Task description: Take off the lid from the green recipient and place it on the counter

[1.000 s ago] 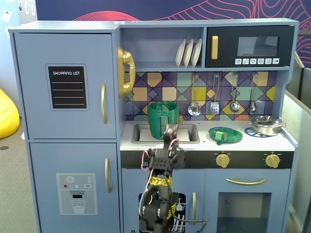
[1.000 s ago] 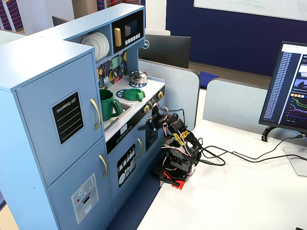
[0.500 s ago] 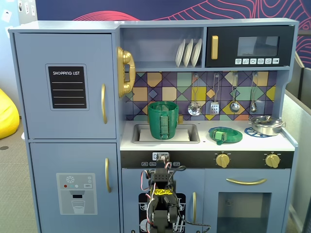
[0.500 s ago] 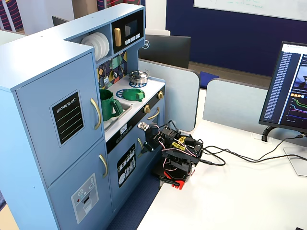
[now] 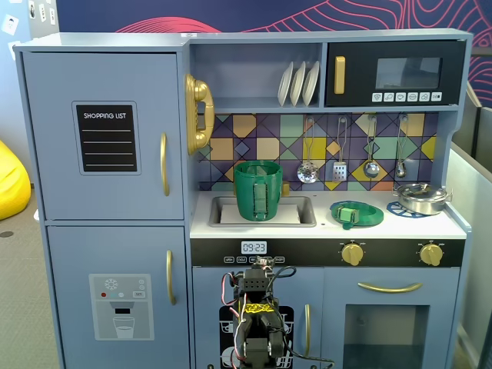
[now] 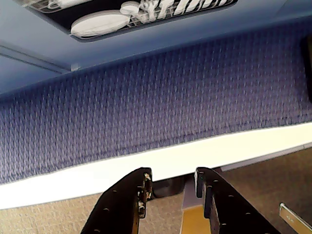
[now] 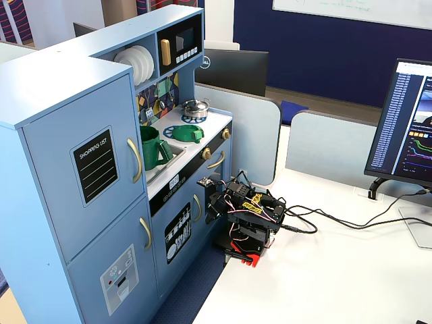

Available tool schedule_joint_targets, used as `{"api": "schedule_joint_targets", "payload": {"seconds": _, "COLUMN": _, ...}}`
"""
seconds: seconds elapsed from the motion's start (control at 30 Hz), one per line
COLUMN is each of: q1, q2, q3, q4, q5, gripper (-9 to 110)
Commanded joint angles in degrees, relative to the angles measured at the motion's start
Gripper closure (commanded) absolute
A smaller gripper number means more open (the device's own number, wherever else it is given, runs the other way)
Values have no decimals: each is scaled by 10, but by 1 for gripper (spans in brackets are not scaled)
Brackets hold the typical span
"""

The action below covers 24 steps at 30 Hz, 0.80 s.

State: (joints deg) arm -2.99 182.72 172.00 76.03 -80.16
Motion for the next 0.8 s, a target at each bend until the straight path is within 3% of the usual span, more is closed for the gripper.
{"api": "schedule_joint_targets", "payload": {"seconds": 0.0, "q1": -8, "q2": -7, "q3": -3, "q4": 106, "q5": 10, "gripper": 101}}
{"api": "schedule_joint_targets", "payload": {"seconds": 0.23, "q1": -9, "q2": -7, "q3": -3, "q4": 107, "q5": 3, "gripper": 101}}
{"api": "schedule_joint_targets", "payload": {"seconds": 0.4, "q1": -6, "q2": -7, "q3": -3, "q4": 117, "q5": -66, "gripper": 101}}
{"api": "schedule_joint_targets", "payload": {"seconds": 0.77, "q1": -6, "q2": -7, "q3": -3, "q4": 117, "q5": -64, "gripper": 101}}
